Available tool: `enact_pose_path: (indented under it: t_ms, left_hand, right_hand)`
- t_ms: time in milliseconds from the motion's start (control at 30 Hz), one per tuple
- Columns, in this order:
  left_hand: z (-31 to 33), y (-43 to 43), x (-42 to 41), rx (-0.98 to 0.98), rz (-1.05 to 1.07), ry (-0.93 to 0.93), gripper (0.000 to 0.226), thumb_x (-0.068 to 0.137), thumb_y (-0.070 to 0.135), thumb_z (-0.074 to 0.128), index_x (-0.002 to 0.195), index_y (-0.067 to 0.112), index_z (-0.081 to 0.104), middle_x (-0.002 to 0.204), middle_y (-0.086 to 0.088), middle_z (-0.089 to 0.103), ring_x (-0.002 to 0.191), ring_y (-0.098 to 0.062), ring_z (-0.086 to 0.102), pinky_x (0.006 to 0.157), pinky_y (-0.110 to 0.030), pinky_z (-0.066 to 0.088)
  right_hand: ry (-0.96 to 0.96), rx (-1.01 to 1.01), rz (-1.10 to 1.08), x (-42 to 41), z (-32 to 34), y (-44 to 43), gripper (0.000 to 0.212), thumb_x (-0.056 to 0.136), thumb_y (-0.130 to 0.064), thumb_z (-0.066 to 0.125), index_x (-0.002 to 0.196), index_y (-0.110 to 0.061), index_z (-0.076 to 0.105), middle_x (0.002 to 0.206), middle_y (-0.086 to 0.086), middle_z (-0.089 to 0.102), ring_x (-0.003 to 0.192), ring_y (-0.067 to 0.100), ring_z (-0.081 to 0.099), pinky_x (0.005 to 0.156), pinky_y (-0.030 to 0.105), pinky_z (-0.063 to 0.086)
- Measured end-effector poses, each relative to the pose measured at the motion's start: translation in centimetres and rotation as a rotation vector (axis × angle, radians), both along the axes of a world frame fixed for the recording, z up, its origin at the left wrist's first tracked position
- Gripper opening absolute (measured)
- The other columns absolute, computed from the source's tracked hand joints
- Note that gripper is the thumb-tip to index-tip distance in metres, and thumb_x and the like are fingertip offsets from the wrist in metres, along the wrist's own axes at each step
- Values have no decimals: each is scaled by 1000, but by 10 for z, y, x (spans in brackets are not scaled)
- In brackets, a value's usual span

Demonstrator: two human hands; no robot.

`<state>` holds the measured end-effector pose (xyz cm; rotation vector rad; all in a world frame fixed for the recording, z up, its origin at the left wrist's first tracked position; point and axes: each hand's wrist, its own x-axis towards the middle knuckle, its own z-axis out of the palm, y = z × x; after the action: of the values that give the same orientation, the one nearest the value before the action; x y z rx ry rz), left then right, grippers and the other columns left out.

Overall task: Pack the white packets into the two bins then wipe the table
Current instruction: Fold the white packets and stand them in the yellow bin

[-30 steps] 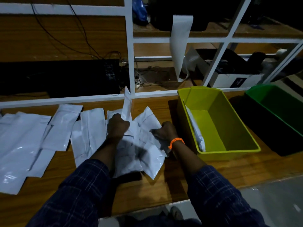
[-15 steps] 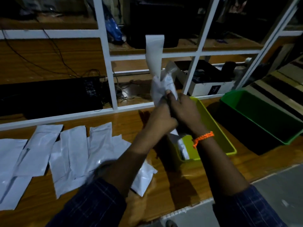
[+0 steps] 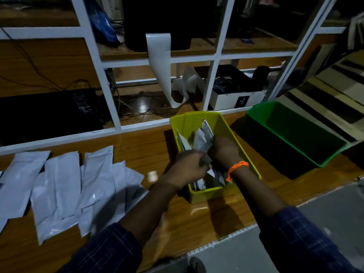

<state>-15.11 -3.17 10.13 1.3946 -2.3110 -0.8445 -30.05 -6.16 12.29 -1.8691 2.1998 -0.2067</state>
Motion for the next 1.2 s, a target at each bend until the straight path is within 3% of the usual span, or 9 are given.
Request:
enact_pose_path:
  t_ms: [100,200,300,433,600,767,933,1100,1200]
  left_hand:
    - [-14,-2,18,-150,137,-143,51,86,48,54,128,20,61,137,-7,54,132,-29,43,109,-47,38]
    - [-23,0,23,-105,264,-124,60,93,38,57,148,20,40,162,-8,19,150,-30,14,118,-47,26]
    - [-29,1,21,-25,317,-55,66,96,30,55,154,19,25,166,-5,4,150,-32,16,116,-47,32]
    - [-40,6,17,-56,314,-7,57,101,27,50,152,17,28,165,-5,7,147,-34,25,112,-47,37]
    - [-42,4,19,-86,386,109,51,103,37,38,150,16,33,162,-5,20,143,-33,33,109,-47,40]
    - [-43,3,39,-74,421,149,67,95,55,30,148,14,37,157,-8,31,141,-31,35,111,-47,36]
    - [-41,4,66,-150,467,162,59,98,52,35,141,13,45,141,-9,47,128,-29,47,102,-46,45]
    - [-32,13,122,-124,673,22,45,96,31,53,139,17,50,140,-9,52,130,-31,46,102,-46,44]
    - [-47,21,176,29,862,-171,63,92,42,58,146,14,40,151,-14,39,139,-36,34,109,-48,35]
  right_hand:
    - [31,35,-30,18,-17,-12,34,93,-22,57,121,-5,52,118,19,63,108,38,62,76,38,48]
    - [-98,85,48,30,-36,-21,47,94,-27,56,131,0,43,125,23,59,111,41,59,82,41,47]
    - [-359,293,38,31,-55,-24,60,98,-36,48,142,1,33,136,27,52,117,39,55,79,35,41]
    - [-377,407,79,27,-68,-26,81,96,-61,36,151,-4,23,150,24,38,127,38,50,83,32,37]
    - [-224,344,122,30,-66,-31,87,95,-65,37,157,-9,10,157,26,23,135,44,41,103,43,40]
    - [-370,233,-69,22,-58,-37,117,79,-88,28,154,0,11,149,30,37,129,43,47,97,44,43]
    - [-367,88,-83,25,-45,-34,108,85,-79,33,153,3,16,149,30,37,132,43,44,101,45,43]
    - [-612,-653,212,98,5,-8,40,97,-40,56,128,-14,55,122,9,61,110,24,60,86,34,51]
    - [-672,-637,424,163,7,21,23,94,-22,61,115,-13,62,107,6,67,94,16,65,72,25,53]
